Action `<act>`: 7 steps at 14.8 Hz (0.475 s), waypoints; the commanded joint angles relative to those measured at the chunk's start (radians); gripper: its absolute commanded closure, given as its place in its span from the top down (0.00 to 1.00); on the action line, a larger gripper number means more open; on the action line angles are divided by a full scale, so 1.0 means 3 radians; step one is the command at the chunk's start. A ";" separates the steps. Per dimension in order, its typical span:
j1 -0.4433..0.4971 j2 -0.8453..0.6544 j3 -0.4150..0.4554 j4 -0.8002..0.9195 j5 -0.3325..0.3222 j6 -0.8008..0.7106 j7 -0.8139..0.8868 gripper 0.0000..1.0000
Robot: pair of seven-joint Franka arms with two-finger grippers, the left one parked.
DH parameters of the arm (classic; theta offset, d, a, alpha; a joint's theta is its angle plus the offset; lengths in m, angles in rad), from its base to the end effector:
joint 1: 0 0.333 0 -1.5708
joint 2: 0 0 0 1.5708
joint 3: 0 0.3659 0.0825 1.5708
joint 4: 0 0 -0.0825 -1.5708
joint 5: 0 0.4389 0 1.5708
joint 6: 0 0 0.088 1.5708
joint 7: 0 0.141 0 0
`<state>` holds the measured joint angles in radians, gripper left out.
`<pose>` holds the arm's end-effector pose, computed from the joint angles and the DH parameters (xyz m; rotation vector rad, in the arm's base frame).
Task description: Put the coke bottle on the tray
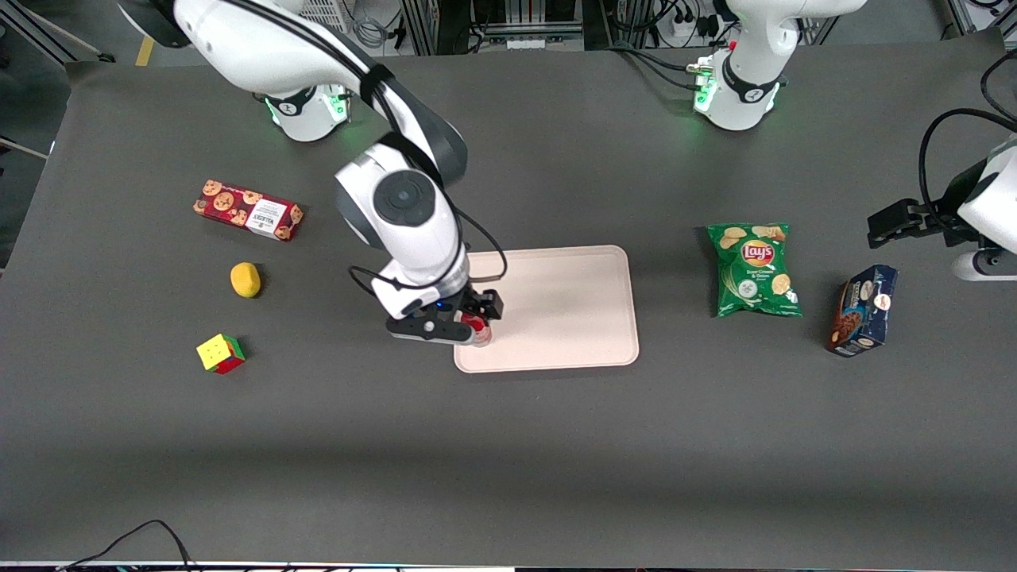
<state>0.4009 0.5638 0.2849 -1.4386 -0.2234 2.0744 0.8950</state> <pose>0.6514 0.4592 0.3686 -3.0958 0.2477 -0.1623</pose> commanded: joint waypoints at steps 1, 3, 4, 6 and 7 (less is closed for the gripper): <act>-0.0363 -0.0543 0.0032 -0.0144 0.0023 -0.0430 -0.0721 1.00; -0.0619 -0.0875 0.0017 -0.0332 0.0329 -0.0518 -0.1120 1.00; -0.0783 -0.1054 0.0017 -0.0470 0.0417 -0.0533 -0.1314 1.00; -0.0993 -0.1412 -0.0044 -0.0726 0.0590 -0.0584 -0.1789 1.00; -0.1039 -0.1525 -0.0171 -0.0762 0.0713 -0.0716 -0.2050 1.00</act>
<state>0.1493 0.2685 0.2790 -1.5256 -0.1017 1.8966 0.4648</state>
